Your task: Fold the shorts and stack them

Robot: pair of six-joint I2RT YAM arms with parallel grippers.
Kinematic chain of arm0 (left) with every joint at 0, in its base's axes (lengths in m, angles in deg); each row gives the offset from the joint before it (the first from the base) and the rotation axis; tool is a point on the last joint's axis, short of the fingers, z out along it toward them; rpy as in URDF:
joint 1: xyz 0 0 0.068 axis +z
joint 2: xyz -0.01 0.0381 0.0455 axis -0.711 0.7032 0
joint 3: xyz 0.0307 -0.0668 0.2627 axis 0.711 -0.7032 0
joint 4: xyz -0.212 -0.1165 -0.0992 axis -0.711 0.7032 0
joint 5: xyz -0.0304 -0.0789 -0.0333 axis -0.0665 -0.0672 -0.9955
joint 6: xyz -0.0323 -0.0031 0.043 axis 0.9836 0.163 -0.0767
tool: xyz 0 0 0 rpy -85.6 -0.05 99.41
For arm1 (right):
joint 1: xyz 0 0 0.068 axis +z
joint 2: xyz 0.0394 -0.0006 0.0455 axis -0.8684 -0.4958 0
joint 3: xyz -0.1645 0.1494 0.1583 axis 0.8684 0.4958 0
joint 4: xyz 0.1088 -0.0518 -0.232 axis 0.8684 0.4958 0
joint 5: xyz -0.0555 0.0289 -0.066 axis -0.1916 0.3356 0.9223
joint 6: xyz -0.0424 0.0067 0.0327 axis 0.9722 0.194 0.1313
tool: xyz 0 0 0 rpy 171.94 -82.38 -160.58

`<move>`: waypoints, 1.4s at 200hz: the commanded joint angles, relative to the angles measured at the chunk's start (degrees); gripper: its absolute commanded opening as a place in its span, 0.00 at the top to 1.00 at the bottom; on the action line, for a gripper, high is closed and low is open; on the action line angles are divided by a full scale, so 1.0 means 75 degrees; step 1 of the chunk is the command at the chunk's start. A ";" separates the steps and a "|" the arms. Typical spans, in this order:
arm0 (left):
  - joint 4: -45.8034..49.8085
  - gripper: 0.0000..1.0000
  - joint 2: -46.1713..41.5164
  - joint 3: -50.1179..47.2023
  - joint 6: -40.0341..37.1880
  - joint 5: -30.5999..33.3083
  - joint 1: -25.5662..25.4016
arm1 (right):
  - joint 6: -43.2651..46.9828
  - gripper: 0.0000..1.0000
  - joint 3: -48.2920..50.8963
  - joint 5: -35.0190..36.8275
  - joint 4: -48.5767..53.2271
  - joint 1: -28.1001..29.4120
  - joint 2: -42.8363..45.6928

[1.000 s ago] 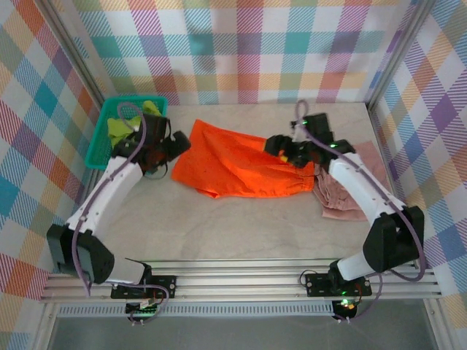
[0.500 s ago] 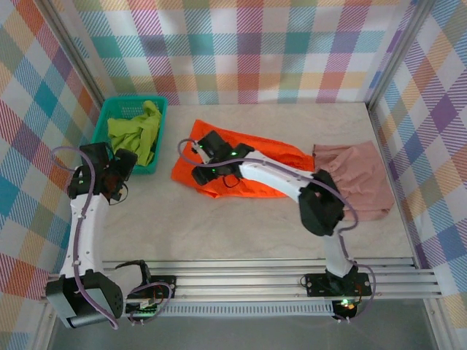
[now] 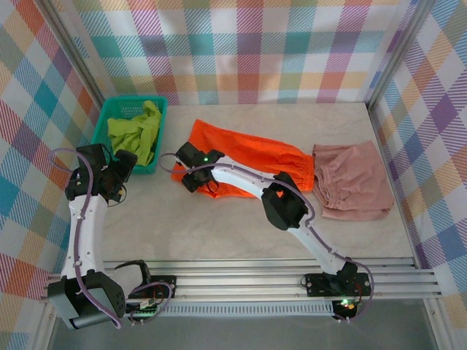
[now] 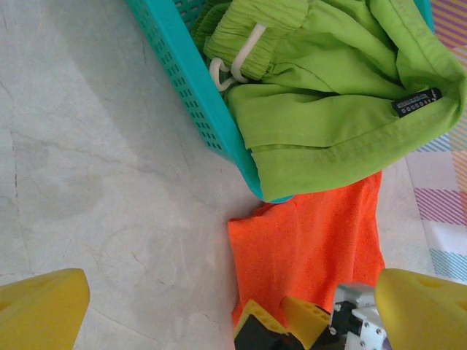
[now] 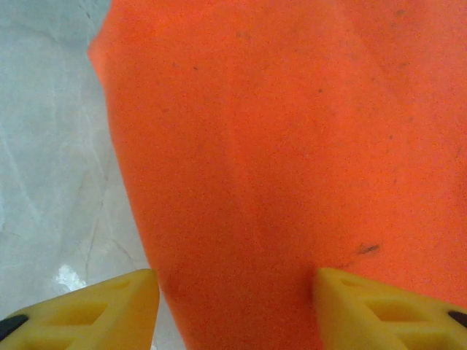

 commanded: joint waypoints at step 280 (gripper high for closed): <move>0.0022 0.00 -0.0326 -0.0468 -0.0280 -0.0347 0.0155 | -0.4711 0.89 0.1022 -0.7759 -0.2266 -0.1972 0.0885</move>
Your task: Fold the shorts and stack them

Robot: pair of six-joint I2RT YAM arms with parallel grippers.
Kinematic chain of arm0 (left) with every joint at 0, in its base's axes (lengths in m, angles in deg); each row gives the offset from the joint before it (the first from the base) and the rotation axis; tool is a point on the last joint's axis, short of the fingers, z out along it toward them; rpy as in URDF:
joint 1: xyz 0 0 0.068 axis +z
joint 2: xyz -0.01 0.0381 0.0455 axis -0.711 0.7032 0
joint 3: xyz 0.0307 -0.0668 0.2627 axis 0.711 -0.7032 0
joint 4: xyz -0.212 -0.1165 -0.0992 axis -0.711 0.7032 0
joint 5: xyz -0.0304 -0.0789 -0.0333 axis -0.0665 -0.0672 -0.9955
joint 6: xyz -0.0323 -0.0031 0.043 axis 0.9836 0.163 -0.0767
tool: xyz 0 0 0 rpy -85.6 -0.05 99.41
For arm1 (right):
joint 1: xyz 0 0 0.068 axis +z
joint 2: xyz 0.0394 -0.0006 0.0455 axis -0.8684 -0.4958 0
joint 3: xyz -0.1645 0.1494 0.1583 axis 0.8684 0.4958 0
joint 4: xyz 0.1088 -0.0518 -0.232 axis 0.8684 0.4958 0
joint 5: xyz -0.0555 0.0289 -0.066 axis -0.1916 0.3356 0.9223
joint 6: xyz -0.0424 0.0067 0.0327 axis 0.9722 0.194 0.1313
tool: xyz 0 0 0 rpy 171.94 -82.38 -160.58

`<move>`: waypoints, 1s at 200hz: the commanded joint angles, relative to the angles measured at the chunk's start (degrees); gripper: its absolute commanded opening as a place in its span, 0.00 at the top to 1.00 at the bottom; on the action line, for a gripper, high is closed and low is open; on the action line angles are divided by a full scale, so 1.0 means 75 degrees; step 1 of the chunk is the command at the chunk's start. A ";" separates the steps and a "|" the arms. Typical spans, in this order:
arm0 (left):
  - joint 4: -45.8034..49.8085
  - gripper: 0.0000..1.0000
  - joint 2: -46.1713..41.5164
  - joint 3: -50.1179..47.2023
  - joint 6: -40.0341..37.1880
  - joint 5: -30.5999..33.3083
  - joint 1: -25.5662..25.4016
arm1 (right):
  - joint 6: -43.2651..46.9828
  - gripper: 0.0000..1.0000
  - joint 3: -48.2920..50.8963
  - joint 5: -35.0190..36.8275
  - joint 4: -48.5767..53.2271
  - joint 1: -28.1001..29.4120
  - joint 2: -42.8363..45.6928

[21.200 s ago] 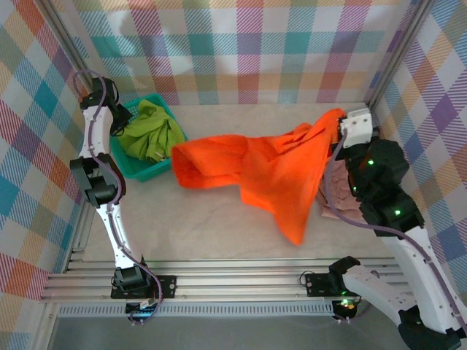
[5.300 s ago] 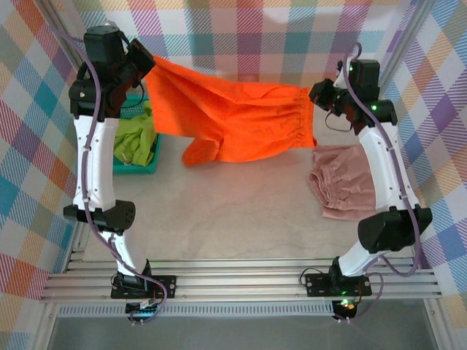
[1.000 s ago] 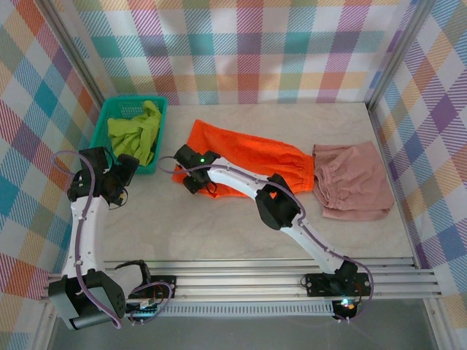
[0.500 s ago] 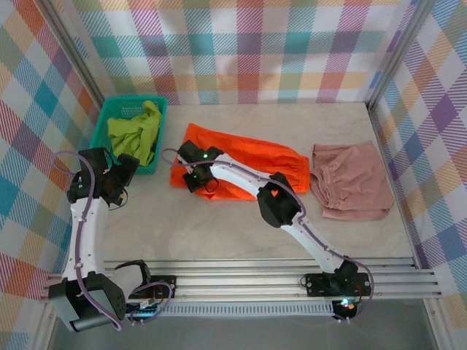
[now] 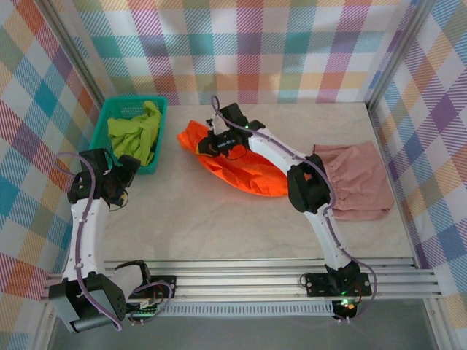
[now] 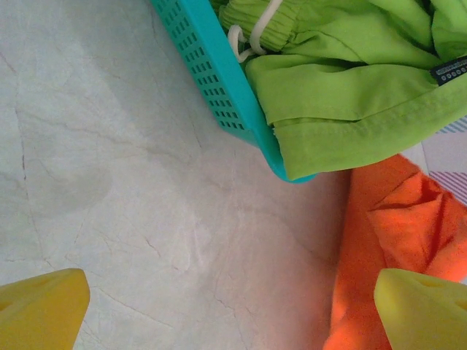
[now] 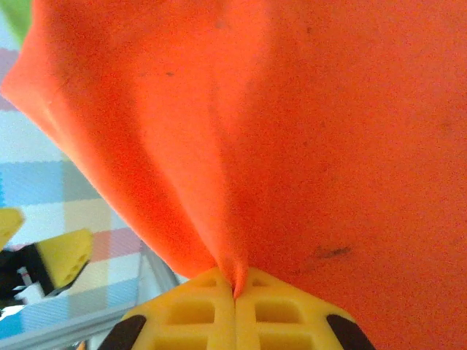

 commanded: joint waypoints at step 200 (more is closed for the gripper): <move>-0.3671 0.00 0.0867 -0.1071 0.1086 -0.1750 -0.3390 | 0.1219 0.24 0.5677 0.2260 -0.0489 -0.1785 0.4751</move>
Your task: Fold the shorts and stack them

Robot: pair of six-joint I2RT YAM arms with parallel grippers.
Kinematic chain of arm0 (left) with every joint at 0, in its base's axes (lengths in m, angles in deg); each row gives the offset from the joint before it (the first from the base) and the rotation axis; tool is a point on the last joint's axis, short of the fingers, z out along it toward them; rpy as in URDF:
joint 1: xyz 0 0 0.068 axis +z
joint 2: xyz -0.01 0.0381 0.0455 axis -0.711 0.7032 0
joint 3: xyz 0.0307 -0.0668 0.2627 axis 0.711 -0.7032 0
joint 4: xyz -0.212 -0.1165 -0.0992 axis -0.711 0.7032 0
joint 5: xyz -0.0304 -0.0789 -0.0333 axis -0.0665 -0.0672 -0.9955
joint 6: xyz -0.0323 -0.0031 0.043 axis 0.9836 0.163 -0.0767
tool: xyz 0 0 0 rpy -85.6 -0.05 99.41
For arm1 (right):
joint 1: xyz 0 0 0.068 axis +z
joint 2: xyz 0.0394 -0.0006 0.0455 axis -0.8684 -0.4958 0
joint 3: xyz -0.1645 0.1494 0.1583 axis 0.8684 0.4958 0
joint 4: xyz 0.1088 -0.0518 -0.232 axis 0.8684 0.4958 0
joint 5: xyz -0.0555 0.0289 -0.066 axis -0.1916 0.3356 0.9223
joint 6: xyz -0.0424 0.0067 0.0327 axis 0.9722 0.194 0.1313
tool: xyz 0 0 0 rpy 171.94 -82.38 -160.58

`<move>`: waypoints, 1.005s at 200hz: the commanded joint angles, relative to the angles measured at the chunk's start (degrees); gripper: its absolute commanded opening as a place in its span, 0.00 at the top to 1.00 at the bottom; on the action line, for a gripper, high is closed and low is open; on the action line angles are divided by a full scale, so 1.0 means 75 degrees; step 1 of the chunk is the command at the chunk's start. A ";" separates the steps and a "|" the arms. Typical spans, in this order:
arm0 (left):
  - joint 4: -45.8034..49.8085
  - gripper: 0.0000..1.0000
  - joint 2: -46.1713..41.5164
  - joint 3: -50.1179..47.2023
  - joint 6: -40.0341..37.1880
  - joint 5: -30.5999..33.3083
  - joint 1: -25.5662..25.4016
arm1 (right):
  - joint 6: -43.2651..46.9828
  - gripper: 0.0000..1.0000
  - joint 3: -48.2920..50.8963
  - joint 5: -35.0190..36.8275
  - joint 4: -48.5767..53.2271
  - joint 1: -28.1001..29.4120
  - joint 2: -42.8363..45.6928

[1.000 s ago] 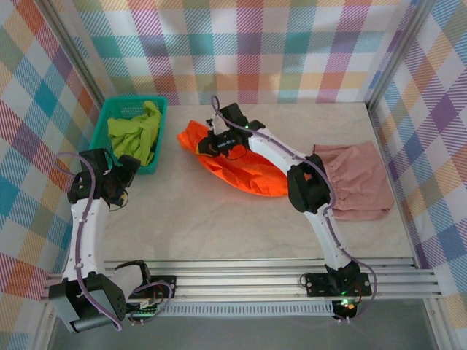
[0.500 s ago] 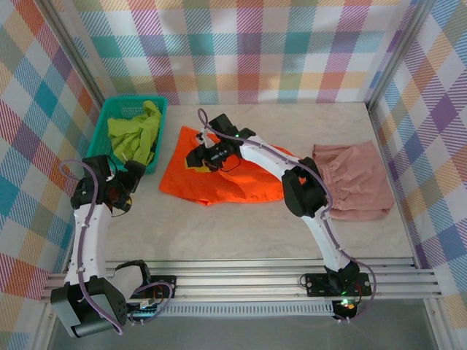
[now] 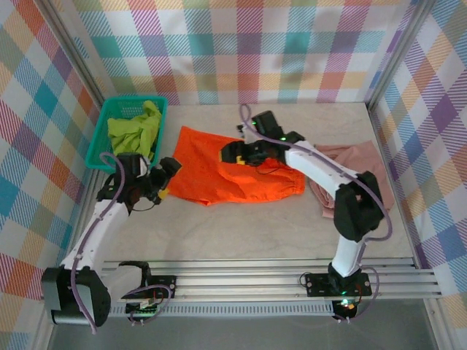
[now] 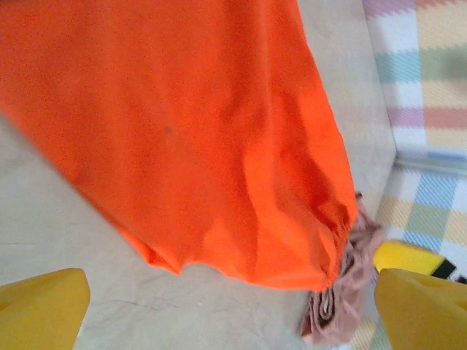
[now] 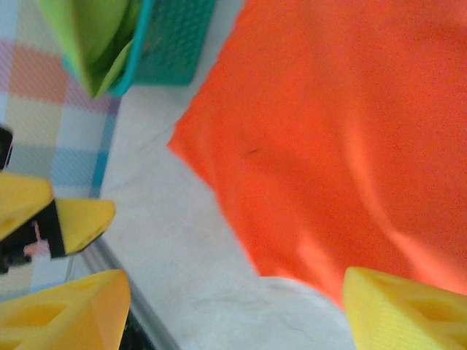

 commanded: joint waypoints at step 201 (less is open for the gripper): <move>-0.3892 0.00 0.3671 -0.1181 0.0634 0.1616 -0.3150 | -0.0526 0.24 -0.0934 -0.0077 -0.0307 -0.2696 -0.2671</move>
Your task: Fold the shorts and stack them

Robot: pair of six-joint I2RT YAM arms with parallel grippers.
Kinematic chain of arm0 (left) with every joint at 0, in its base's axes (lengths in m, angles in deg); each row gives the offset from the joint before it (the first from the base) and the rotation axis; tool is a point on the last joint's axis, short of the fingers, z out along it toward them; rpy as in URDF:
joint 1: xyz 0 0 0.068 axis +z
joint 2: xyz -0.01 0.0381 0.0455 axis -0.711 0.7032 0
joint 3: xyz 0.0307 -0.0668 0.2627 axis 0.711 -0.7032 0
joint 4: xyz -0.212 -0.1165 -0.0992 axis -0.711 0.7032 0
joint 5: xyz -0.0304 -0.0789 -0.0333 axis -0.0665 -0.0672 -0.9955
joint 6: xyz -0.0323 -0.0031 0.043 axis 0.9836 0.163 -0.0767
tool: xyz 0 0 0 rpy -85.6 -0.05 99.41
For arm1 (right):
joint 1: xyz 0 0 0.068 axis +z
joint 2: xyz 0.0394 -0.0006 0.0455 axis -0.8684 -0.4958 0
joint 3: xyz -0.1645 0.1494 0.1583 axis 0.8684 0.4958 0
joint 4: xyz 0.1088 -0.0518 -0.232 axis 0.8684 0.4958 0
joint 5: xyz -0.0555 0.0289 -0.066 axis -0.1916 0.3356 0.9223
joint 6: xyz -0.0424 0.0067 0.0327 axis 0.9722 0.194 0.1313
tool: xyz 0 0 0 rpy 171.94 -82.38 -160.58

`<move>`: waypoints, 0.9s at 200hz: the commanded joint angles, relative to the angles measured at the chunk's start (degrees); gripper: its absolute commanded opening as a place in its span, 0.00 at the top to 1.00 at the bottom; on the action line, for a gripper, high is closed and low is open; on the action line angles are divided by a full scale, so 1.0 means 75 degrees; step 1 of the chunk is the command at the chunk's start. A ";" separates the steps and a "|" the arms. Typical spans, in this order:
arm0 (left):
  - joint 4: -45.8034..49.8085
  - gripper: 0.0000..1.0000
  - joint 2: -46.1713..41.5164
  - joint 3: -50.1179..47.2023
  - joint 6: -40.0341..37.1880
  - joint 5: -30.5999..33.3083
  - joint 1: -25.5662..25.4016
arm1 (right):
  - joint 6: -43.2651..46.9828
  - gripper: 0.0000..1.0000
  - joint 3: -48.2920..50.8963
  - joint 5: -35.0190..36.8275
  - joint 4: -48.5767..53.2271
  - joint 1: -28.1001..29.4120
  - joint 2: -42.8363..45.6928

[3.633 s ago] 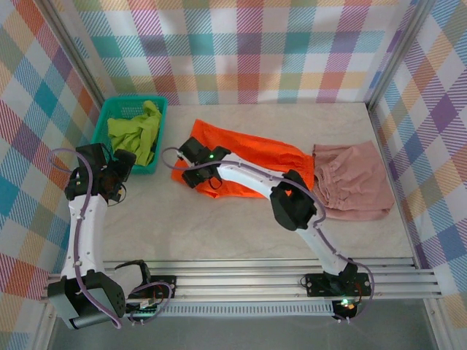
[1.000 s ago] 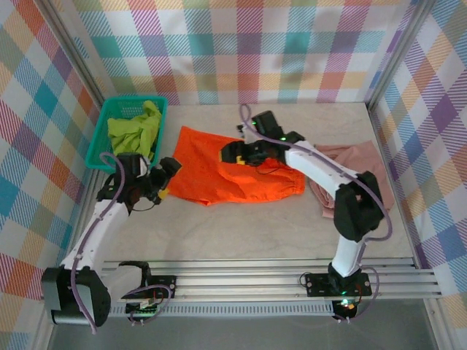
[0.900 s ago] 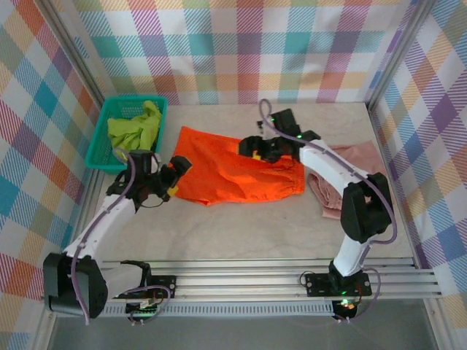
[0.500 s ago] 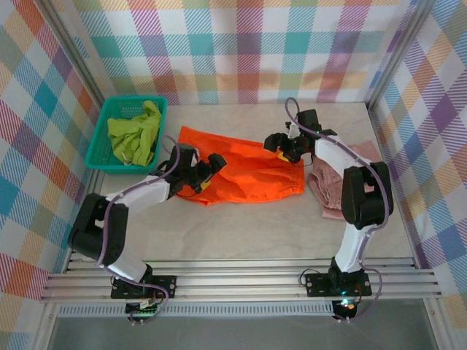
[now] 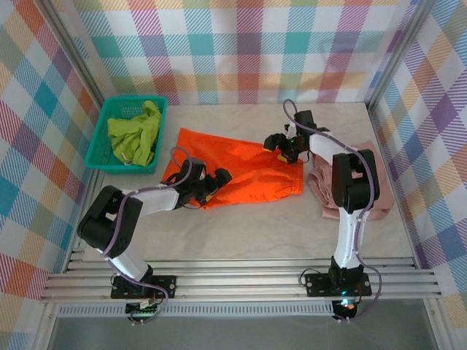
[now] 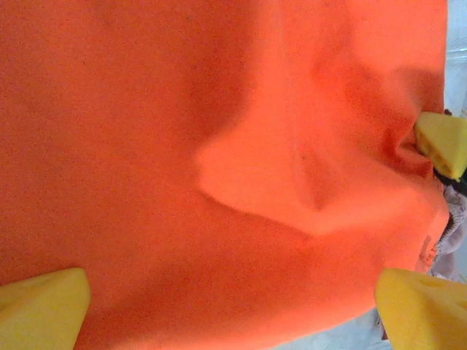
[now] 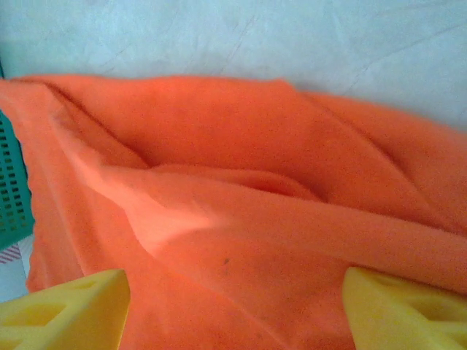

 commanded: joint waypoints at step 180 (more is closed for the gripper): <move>0.2626 0.00 -0.2778 0.0560 -0.0295 0.0785 -0.0156 | -0.1028 0.22 0.2898 -0.1077 -0.1048 -0.0030 0.3485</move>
